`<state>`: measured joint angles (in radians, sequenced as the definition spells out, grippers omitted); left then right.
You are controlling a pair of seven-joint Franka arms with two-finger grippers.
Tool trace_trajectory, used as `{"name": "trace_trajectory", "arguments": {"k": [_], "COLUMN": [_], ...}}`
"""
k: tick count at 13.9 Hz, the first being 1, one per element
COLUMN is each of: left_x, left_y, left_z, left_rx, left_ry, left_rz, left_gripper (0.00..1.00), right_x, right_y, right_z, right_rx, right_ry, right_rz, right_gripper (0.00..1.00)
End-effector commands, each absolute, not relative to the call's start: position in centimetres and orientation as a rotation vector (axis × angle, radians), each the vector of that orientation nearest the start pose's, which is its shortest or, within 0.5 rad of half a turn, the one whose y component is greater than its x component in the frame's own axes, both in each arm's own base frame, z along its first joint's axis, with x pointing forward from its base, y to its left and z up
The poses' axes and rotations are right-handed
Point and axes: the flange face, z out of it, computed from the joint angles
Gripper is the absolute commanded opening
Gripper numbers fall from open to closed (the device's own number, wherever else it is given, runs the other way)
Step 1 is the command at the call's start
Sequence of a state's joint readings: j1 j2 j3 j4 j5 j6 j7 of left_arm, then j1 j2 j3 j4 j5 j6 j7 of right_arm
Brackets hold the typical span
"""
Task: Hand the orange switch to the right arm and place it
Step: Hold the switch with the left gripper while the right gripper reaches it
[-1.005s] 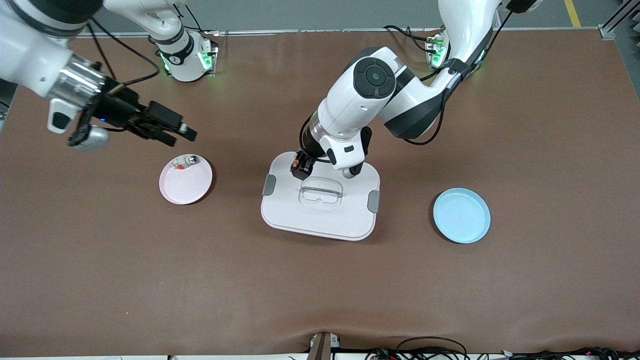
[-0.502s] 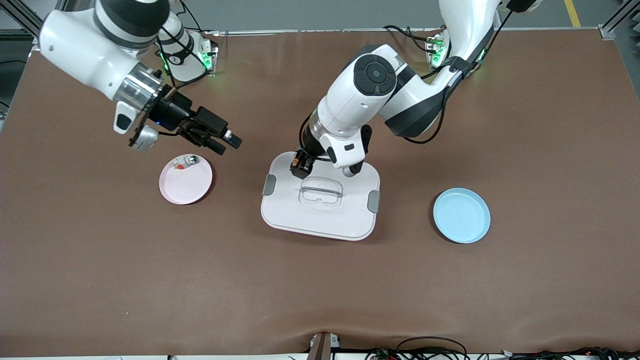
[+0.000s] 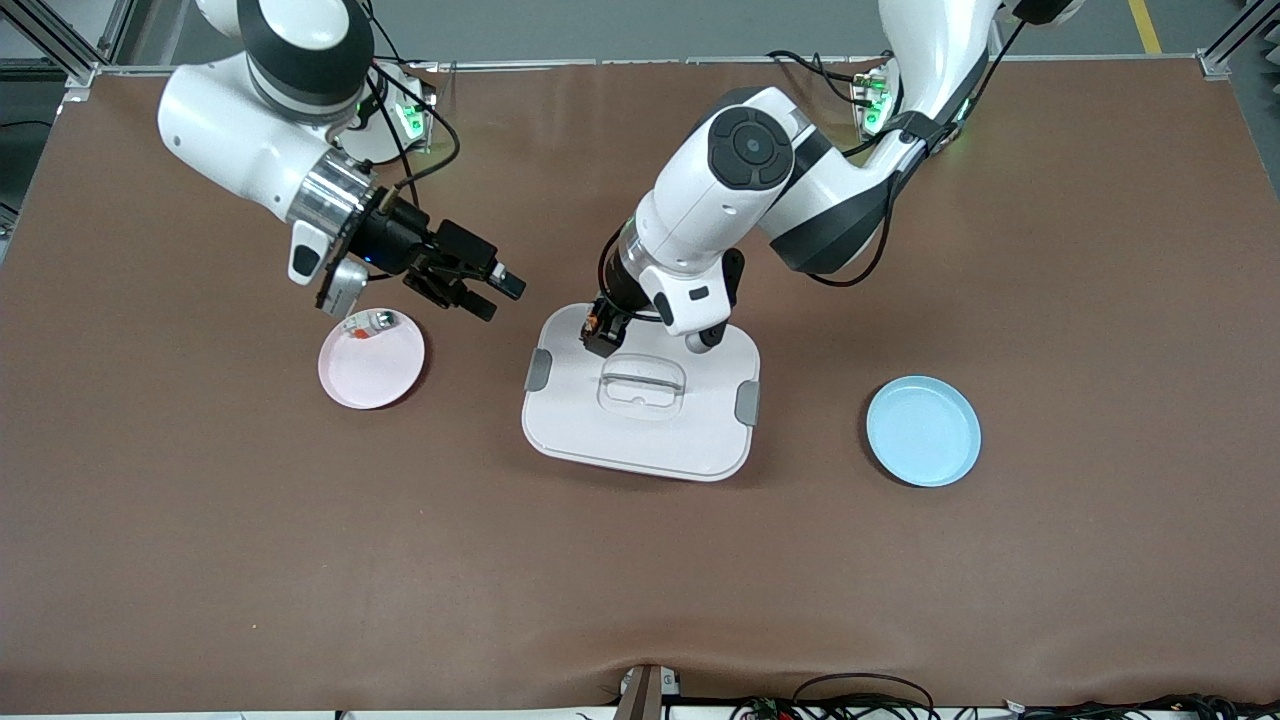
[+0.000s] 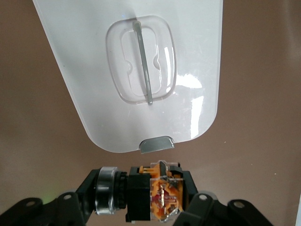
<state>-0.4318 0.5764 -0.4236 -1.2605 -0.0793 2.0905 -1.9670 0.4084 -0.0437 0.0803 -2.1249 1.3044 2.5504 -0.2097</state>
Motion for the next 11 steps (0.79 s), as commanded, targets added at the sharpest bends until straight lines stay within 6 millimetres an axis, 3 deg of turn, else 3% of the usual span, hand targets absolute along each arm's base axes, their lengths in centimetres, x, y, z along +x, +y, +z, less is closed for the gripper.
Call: {"name": "trace_trajectory", "arguments": {"k": [1, 7, 11], "left_x": [53.7, 53.8, 53.9], "left_y": [-50.3, -50.2, -50.0], "left_z": [49.0, 49.1, 49.1], "left_rx": [-2.793, -2.793, -2.793], "left_ry": [-2.024, -2.027, -2.031], "left_rz": [0.42, 0.419, 0.416], "left_gripper": [0.0, 0.0, 0.0], "right_x": [50.1, 50.5, 50.8], "right_y": [27.6, 30.5, 31.8], "right_z": [45.7, 45.3, 44.0], "right_rx": [-2.096, -2.109, -2.135], "right_ry": [0.274, 0.194, 0.17], "right_rz": [-0.282, -0.339, -0.362], "right_gripper": [1.0, 1.0, 1.0]}}
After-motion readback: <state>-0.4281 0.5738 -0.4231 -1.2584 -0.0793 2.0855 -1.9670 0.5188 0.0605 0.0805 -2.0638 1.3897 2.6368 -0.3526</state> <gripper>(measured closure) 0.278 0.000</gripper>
